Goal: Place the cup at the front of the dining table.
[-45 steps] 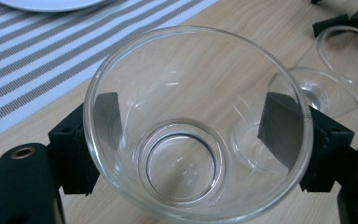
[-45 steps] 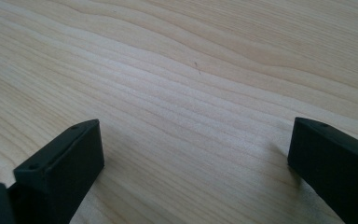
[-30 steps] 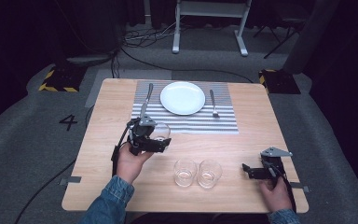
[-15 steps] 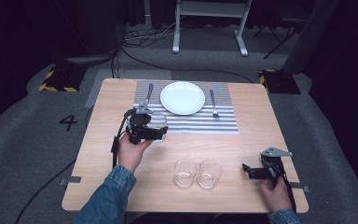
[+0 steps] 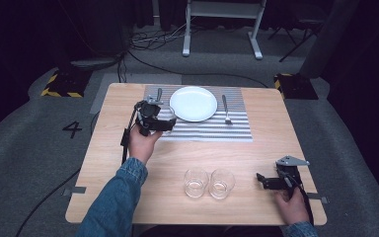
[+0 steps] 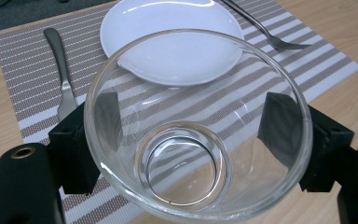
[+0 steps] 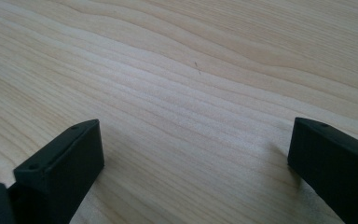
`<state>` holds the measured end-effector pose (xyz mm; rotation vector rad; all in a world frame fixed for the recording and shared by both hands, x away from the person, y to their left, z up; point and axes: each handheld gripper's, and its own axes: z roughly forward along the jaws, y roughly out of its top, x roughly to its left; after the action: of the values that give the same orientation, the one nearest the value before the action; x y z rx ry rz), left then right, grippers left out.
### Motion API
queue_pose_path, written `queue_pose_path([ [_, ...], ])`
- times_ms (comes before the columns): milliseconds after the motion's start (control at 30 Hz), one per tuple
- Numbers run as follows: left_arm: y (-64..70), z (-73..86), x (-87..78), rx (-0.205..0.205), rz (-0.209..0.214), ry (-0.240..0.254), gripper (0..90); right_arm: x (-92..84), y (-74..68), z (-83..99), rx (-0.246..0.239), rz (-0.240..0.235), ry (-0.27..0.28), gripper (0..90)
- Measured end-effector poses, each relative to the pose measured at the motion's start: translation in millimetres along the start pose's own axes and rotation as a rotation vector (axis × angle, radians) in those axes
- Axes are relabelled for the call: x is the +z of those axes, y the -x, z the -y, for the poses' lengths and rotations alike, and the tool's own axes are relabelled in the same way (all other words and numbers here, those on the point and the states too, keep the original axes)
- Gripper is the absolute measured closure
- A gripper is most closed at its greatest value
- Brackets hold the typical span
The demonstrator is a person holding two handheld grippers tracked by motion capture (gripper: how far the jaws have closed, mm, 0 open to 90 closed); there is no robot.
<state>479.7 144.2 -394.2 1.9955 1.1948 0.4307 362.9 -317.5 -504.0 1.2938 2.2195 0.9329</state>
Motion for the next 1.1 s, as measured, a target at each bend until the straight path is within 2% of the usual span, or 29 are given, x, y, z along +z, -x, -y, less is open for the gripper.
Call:
queue_pose_path([
  [167, -12.2, -7.7, 15.2, -0.041, 0.009, -0.008, 18.9, 0.0, 0.0, 0.0, 0.0, 0.0, 0.0, 3.5],
  [400, -29.5, -14.8, 27.4, -0.089, 0.0, 0.001, 19.0, 0.0, 0.0, 0.0, 0.0, 0.0, 0.0, 3.5],
  [467, -32.1, -17.4, 30.8, -0.083, -0.007, -0.001, 19.0, 0.0, 0.0, 0.0, 0.0, 0.0, 0.0, 3.5],
  [533, -34.0, -20.2, 38.3, -0.069, -0.043, 0.004, 18.9, 0.1, -0.1, 0.0, 0.001, 0.002, 0.001, 3.5],
  [600, -36.1, -21.0, 40.8, -0.058, -0.047, -0.004, 18.9, 0.0, 0.0, 0.0, 0.0, 0.0, 0.0, 3.5],
  [733, -37.5, -19.5, 54.1, -0.096, -0.043, -0.004, 19.0, 0.0, 0.0, 0.0, 0.0, 0.0, 0.0, 3.5],
  [867, -38.2, -17.5, 67.4, -0.086, -0.058, -0.022, 19.0, 0.0, 0.0, 0.0, 0.0, 0.0, 0.0, 3.5],
  [933, -39.4, -15.8, 75.1, -0.097, -0.069, -0.032, 19.0, 0.0, 0.0, 0.0, 0.0, 0.0, 0.0, 3.5],
  [1033, -40.0, -14.9, 78.9, -0.094, -0.072, -0.039, 19.0, 0.1, -0.1, 0.0, 0.0, 0.002, 0.001, 3.5],
  [1067, -40.8, -14.8, 80.3, -0.08, -0.077, -0.047, 19.0, 0.1, -0.1, 0.0, 0.0, 0.002, 0.001, 3.5],
  [1100, -40.3, -14.2, 81.5, -0.092, -0.071, -0.053, 19.0, 0.1, -0.1, 0.0, 0.001, 0.002, 0.001, 3.5],
])
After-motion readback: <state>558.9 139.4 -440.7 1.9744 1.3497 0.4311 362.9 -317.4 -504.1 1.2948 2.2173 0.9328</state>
